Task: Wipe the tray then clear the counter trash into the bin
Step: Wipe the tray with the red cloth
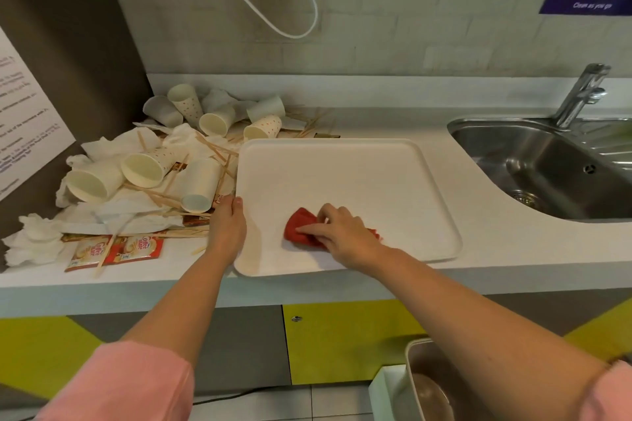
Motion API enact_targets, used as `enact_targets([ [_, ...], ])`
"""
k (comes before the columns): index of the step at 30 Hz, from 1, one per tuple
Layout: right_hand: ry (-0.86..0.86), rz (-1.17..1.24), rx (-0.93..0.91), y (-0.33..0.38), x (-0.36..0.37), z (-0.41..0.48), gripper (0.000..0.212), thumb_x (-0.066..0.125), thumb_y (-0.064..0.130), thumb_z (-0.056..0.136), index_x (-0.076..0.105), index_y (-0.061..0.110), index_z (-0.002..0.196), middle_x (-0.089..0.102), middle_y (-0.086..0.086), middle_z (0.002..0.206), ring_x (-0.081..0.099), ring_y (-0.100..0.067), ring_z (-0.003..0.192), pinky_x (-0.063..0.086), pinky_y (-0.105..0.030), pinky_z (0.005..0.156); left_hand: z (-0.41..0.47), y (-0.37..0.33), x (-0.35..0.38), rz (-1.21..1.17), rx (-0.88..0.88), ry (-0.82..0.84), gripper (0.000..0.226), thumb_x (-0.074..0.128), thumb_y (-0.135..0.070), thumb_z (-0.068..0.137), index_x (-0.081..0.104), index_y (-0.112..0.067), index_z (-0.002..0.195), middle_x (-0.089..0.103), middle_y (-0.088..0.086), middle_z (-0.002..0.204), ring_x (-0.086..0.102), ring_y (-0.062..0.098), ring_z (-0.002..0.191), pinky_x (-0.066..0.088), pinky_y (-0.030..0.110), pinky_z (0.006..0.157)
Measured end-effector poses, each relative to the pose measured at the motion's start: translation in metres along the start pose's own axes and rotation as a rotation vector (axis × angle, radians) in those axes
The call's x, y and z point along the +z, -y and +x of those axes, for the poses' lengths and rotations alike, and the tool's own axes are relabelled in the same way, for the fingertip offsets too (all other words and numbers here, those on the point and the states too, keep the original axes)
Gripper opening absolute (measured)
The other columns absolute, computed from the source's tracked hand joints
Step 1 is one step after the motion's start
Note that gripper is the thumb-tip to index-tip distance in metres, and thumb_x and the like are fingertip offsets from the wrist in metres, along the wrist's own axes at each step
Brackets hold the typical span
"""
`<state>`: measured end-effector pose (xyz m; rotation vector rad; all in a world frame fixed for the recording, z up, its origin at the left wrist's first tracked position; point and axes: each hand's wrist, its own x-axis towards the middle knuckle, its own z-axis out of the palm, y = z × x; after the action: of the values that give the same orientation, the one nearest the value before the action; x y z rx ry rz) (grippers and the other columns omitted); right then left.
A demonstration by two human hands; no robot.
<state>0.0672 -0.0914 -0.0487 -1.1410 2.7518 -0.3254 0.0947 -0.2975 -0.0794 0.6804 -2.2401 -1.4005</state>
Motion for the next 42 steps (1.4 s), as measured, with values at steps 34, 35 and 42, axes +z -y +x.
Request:
enact_targets([
  [34, 0.273, -0.774, 0.419, -0.108, -0.058, -0.094, 0.029, 0.056, 0.013, 0.091, 0.059, 0.019, 0.119, 0.036, -0.004, 0.135, 0.038, -0.032, 0.115, 0.038, -0.04, 0.09, 0.006, 0.003, 0.013, 0.223, 0.089, -0.05, 0.032, 0.032, -0.011, 0.101, 0.057, 0.007, 0.109, 0.06, 0.029, 0.107, 0.055, 0.039, 0.098, 0.038, 0.035, 0.078],
  [35, 0.277, -0.767, 0.44, -0.109, -0.06, -0.092, 0.028, 0.056, 0.015, 0.091, 0.059, 0.019, 0.119, 0.036, -0.004, 0.135, 0.039, -0.031, 0.116, 0.038, -0.04, 0.091, 0.006, 0.003, 0.014, 0.241, 0.087, -0.047, 0.032, 0.032, -0.01, 0.101, 0.057, 0.007, 0.112, 0.06, 0.029, 0.108, 0.055, 0.04, 0.099, 0.038, 0.035, 0.079],
  [42, -0.126, 0.349, 0.719, -0.124, -0.096, -0.082, 0.036, 0.038, 0.004, 0.095, 0.045, 0.014, 0.129, 0.052, -0.01, 0.095, 0.053, -0.024, 0.075, 0.048, -0.031, 0.065, 0.006, 0.003, 0.015, 0.375, 0.076, -0.006, 0.033, 0.031, -0.009, 0.101, 0.055, 0.009, 0.114, 0.06, 0.032, 0.108, 0.055, 0.043, 0.099, 0.033, 0.033, 0.074],
])
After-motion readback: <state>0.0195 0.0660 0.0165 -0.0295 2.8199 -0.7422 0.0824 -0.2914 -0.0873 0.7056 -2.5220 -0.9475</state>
